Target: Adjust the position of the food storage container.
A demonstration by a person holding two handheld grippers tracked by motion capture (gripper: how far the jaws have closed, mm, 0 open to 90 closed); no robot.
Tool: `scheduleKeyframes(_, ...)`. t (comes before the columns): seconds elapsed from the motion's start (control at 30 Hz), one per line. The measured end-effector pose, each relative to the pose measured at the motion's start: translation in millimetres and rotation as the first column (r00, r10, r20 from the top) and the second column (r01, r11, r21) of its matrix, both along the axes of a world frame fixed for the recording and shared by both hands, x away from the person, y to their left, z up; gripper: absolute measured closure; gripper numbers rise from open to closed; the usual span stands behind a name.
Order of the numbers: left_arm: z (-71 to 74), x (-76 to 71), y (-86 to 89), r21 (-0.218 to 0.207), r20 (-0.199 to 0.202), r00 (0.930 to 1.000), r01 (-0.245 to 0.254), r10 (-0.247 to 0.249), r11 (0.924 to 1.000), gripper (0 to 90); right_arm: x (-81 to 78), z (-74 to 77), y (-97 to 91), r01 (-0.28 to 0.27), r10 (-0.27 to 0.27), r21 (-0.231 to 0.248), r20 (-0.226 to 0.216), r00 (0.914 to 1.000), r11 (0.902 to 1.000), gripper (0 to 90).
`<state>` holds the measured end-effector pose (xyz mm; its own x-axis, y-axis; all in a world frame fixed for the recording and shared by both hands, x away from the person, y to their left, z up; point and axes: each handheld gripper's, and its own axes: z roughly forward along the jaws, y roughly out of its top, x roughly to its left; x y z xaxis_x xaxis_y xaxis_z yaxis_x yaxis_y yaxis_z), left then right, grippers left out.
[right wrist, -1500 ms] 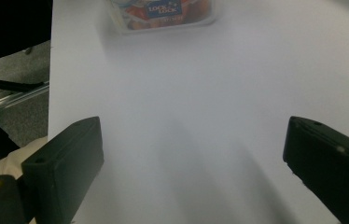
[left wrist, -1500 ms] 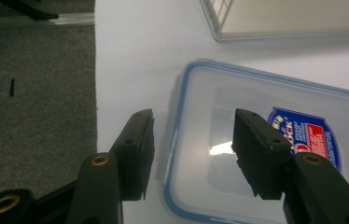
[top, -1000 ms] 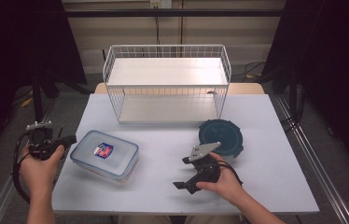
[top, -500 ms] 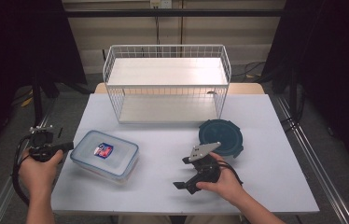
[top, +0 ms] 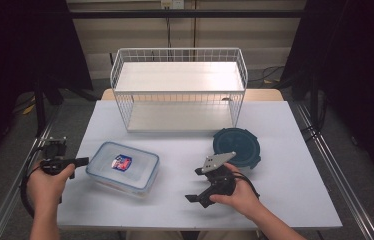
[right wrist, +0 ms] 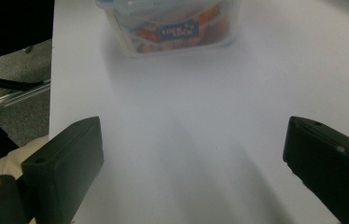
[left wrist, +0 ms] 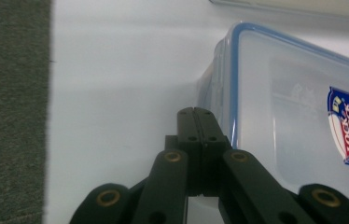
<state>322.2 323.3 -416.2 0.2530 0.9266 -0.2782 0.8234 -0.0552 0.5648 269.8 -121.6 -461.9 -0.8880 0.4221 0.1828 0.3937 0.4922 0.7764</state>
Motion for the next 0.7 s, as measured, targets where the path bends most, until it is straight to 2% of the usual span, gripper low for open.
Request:
scheduleKeyframes(0.13, 0.9, -0.6, -13.9, -0.004, -0.010, 0.9995, 0.032, -0.032, 0.9995, 90.0, 0.0, 1.8, -1.1, 0.003, -0.003, 0.006, 0.007, 1.0000, 1.0000, 4.6)
scheduleKeyframes(0.23, -1.2, -0.7, -25.1, -0.042, -0.012, 0.9981, 0.060, -0.060, 0.9973, 90.0, -0.3, 2.7, -3.8, 0.013, -0.013, 0.009, 0.004, 0.9999, 0.9999, 4.7)
scheduleKeyframes(0.47, -3.2, -2.6, -35.5, -0.080, -0.025, 0.9943, 0.102, -0.104, 0.9916, 90.0, -1.4, 3.6, -5.0, 0.023, -0.023, 0.016, -0.001, 0.9997, 0.9996, 4.6)
scheduleKeyframes(0.57, -3.5, -3.8, -39.2, -0.094, -0.027, 0.9941, 0.102, -0.105, 0.9903, 90.0, -1.8, 4.0, -4.7, 0.034, -0.034, 0.028, -0.008, 0.9994, 0.9990, 4.6)
scheduleKeyframes(0.67, -4.4, -5.0, -43.4, -0.109, -0.037, 0.9897, 0.134, -0.138, 0.9850, 90.0, -2.5, 4.6, -5.6, 0.058, -0.058, 0.029, -0.009, 0.9983, 0.9979, 4.6)
scheduleKeyframes(0.7, -4.9, -5.9, -46.5, -0.111, -0.036, 0.9874, 0.149, -0.154, 0.9825, 90.0, -2.5, 5.5, -7.0, 0.071, -0.071, 0.049, -0.021, 0.9973, 0.9962, 4.6)
